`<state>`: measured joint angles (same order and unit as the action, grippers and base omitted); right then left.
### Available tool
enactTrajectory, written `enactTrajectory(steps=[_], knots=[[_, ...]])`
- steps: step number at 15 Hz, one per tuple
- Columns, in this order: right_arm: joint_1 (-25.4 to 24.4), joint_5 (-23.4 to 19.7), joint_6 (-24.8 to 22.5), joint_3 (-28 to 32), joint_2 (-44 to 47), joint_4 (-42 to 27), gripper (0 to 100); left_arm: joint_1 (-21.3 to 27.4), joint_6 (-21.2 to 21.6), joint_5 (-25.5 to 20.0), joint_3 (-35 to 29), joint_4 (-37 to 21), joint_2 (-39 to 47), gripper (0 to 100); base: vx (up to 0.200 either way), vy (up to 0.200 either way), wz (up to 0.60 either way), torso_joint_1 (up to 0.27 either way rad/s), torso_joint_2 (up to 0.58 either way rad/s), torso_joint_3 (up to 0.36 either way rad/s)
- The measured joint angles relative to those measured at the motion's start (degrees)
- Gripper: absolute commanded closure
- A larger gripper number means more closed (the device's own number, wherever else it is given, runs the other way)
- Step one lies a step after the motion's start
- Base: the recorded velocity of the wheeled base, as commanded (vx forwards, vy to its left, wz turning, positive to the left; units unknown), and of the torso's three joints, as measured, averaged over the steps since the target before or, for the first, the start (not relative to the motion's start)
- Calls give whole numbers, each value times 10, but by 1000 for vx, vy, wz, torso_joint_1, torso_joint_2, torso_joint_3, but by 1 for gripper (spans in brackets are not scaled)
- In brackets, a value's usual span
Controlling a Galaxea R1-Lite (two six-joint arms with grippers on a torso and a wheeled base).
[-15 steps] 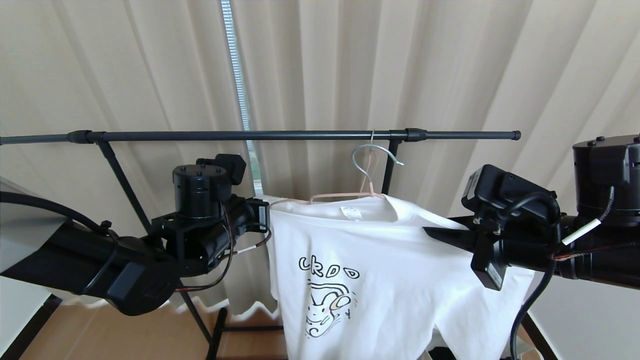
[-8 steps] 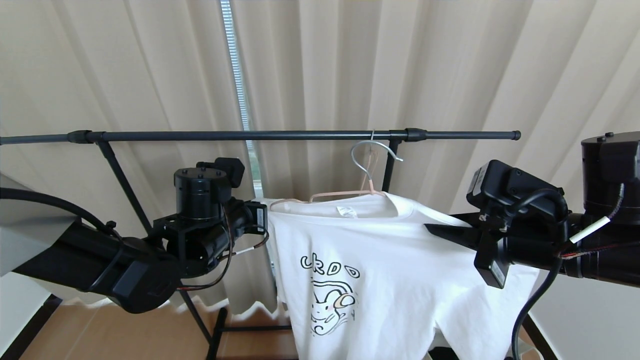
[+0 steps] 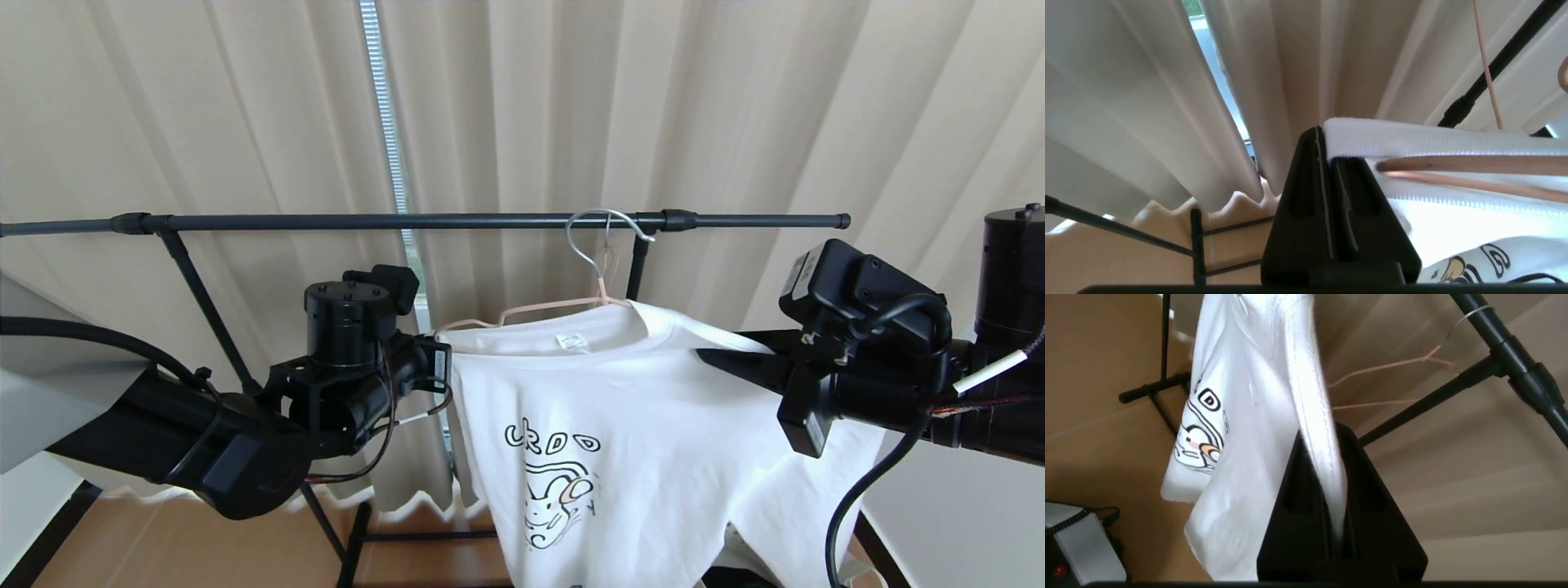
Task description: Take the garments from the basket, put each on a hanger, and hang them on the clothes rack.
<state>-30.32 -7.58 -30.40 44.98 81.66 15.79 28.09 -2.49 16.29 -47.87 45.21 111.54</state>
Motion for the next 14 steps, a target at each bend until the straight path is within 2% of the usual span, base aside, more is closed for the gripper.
enactTrajectory(steps=[4,9,14], knots=[[-3,-2,0,-18,-4,8,100,-1,0,0,-15,0,1,100,0,0,0,0,0,0],[-2,0,-26,-31,-7,5,100,-16,0,-1,-28,0,0,100,0,0,0,0,0,0],[17,2,-40,-31,5,6,100,-19,1,0,-22,-2,-19,100,0,0,0,0,0,0]])
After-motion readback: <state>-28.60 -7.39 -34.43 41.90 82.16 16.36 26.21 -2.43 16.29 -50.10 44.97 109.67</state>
